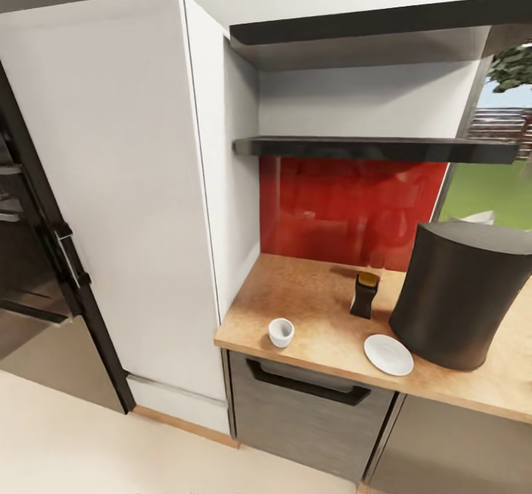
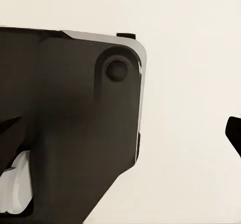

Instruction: Set up a coffee station on the kitchen countertop: keep the coffee maker on the countertop, move the bottle of coffee from the kitchen shelf to the counter next to the coffee maker, place a paper coffee filter on top of the coffee maker, put the saucer next to the coffee maker with the coffee cup on the saucer, and place the electric kettle next to the coffee maker.

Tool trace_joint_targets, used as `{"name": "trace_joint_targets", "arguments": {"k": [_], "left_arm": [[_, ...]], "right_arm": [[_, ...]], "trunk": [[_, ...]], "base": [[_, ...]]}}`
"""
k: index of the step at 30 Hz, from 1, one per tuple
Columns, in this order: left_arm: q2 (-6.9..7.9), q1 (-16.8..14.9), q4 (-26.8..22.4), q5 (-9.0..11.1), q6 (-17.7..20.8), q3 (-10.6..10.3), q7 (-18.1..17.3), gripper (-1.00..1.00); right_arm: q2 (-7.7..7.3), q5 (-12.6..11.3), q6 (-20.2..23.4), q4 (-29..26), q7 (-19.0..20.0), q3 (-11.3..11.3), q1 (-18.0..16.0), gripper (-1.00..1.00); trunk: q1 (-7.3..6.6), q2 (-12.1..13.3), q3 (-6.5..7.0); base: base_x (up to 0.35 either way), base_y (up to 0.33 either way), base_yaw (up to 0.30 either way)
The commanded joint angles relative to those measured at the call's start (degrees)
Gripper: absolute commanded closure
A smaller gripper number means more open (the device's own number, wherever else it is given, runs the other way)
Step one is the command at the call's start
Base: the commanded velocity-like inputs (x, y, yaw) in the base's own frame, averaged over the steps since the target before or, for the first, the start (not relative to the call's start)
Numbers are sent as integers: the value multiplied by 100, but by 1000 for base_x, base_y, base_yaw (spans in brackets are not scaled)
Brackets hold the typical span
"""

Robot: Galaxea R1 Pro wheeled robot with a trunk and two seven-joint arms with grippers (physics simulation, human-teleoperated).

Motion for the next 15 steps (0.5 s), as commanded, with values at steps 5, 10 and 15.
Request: {"name": "trace_joint_targets", "arguments": {"k": [5, 10, 15], "left_arm": [[4, -6, 10, -60, -30, 44, 12, -100], [5, -6, 10, -60, -31, 41, 12, -100], [5, -6, 10, -60, -31, 41, 12, -100]], "right_arm": [[0, -60, -24, 8, 24, 36, -7, -100], [0, -60, -23, -1, 24, 36, -6, -100], [13, -60, -24, -16, 24, 36, -6, -100]], "trunk": [[2, -15, -46], [2, -15, -78], [2, -15, -110]], "base": [[-138, 109, -228], [-16, 9, -228], [-2, 1, -228]]}}
